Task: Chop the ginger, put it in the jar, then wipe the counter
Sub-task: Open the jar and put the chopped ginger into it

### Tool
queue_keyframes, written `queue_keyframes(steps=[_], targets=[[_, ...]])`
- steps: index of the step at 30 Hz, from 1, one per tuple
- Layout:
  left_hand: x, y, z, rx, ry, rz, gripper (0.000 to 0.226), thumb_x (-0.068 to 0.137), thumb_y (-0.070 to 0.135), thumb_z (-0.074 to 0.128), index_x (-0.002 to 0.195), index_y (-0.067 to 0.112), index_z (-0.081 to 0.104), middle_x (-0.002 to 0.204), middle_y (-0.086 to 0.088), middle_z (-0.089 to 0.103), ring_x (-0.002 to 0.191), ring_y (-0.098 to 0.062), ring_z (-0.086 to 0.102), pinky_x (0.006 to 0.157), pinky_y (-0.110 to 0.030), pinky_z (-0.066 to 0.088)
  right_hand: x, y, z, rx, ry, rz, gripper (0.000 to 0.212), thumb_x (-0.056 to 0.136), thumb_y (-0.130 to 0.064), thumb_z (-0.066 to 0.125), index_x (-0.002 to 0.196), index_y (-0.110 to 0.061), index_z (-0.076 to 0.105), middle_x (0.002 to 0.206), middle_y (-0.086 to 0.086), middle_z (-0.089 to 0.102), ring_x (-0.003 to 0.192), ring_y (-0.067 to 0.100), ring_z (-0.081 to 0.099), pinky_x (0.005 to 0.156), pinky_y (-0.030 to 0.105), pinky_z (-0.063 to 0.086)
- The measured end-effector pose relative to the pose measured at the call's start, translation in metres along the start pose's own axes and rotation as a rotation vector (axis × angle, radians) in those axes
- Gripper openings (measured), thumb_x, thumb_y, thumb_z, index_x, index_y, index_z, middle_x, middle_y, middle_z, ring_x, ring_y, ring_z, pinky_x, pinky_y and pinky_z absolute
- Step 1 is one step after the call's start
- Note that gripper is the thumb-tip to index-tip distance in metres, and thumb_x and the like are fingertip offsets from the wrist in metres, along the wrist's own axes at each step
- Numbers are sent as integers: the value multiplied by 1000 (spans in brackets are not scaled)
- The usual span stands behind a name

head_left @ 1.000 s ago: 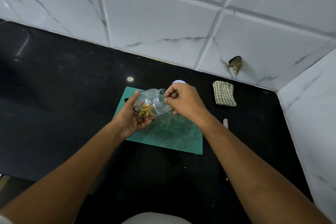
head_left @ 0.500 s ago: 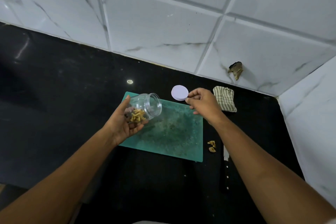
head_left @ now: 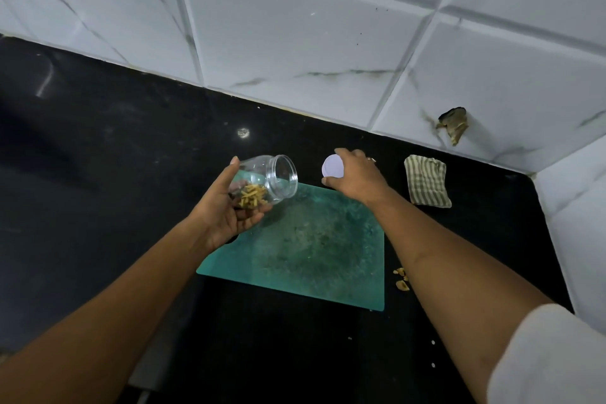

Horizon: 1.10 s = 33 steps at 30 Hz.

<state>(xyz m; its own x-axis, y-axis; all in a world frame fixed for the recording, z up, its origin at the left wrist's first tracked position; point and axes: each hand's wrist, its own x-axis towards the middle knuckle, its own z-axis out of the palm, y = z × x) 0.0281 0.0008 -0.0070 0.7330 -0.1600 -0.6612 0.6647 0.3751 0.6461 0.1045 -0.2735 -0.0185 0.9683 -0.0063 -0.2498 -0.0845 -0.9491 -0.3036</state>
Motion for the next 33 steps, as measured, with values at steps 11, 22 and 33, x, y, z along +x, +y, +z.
queue_keyframes(steps=[11,22,33], targets=[[12,12,-2,51,3,-29,76,85,77,57,130,16,63,113,-20,72,94,-28,72,62,-30,60,5,-12,-13,451,78,71,66,78,-35,83,137,-27,54,123,5,61,110,26,63,88,44,58],[-6,7,24,117,-23,-3,71,86,77,56,120,15,68,98,-12,76,85,-24,73,61,-29,60,-80,-37,-41,623,-49,-386,80,75,-19,90,145,-28,54,136,-6,55,115,11,62,89,42,61],[-39,-27,43,136,-61,6,71,85,74,60,121,12,68,102,-14,76,90,-26,72,62,-29,60,-129,-20,-43,372,19,-488,77,78,-29,88,145,-29,50,138,-12,52,119,3,55,87,21,52]])
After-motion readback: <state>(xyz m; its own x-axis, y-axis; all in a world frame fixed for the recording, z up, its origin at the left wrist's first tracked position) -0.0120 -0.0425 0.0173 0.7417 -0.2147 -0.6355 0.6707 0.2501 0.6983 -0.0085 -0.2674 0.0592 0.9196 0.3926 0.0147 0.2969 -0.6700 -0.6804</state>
